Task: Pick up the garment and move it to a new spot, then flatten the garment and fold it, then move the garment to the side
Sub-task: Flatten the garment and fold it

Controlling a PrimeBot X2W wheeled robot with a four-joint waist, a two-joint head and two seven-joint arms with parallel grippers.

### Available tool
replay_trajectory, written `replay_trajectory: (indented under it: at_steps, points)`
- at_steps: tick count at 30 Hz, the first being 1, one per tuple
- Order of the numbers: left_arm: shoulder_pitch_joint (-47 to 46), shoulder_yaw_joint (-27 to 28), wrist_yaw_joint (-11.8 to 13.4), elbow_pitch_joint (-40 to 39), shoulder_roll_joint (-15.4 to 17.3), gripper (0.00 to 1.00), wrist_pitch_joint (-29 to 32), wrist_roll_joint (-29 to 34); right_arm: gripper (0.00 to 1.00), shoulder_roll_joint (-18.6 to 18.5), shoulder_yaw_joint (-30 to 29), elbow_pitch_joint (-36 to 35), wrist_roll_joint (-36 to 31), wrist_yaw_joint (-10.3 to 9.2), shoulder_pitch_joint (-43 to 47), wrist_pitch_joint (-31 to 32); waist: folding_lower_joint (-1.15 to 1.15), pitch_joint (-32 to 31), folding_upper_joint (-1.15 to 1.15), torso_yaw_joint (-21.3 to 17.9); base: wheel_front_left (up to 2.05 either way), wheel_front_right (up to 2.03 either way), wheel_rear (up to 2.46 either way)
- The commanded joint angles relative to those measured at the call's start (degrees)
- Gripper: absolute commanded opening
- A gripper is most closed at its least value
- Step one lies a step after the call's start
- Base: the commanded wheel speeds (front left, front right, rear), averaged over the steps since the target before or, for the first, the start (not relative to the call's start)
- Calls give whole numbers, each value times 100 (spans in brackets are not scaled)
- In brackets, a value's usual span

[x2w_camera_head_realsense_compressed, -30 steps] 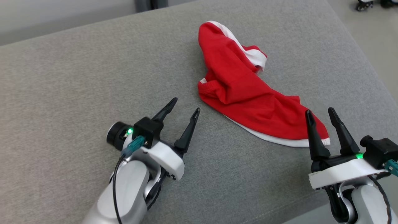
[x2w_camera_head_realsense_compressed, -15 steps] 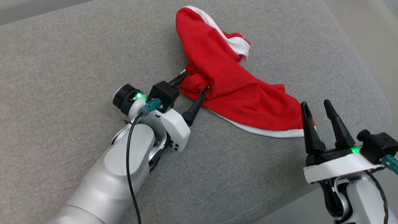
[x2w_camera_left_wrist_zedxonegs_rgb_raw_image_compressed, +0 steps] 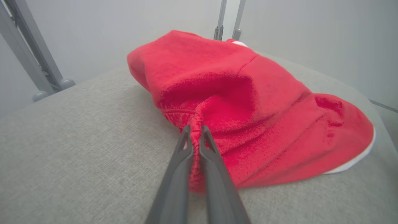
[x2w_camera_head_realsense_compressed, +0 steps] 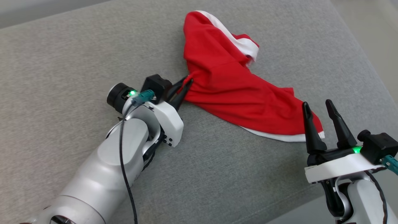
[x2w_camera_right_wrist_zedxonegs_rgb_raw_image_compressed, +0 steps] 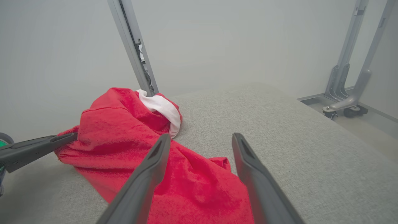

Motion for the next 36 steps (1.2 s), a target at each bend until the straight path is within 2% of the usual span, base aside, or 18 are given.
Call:
replay_trajectory:
  at_steps: [1,9,13,16,21,22,23,24,29,36]
  points:
    - [-17,78,-6,-6,57,0,-35,-88,100,-55,-30,4,-30,-2,40,-18,0,-128,0,146,0,0,0]
    - [574,794,63,-615,366,0,-78,-390,100,-211,-81,87,-152,-2,145,-16,0,-690,0,859,0,0,0]
    - [1058,1215,270,-1059,585,0,-79,-394,100,-259,-47,193,-159,-2,229,-13,0,-972,0,1215,0,0,0]
    - [1434,1495,515,-1299,745,0,-79,-420,100,-266,-12,276,-165,-2,261,-13,0,-1147,0,1440,0,0,0]
    - [1869,1637,827,-1375,819,0,22,-506,100,-263,110,427,-162,-1,279,-13,0,-1308,0,1670,0,0,0]
    - [1910,1637,861,-1364,816,18,75,-532,100,-259,135,444,-161,-2,265,-13,0,-1322,0,1695,0,0,0]
    - [1959,1641,893,-1342,805,50,133,-564,100,-256,162,463,-157,-2,248,-13,0,-1332,0,1717,0,0,0]
    - [1994,1620,908,-1334,790,100,179,-568,100,-260,167,487,-155,-2,232,-13,0,-1338,0,1740,0,0,0]
    - [2030,1629,1023,-1409,724,100,134,-558,100,-302,152,532,-162,-2,171,-13,0,-1364,0,1870,0,0,0]
    - [2200,1889,1201,-1823,813,100,-47,-428,100,-377,147,478,-191,-1,135,-13,0,-1408,0,2074,0,0,0]
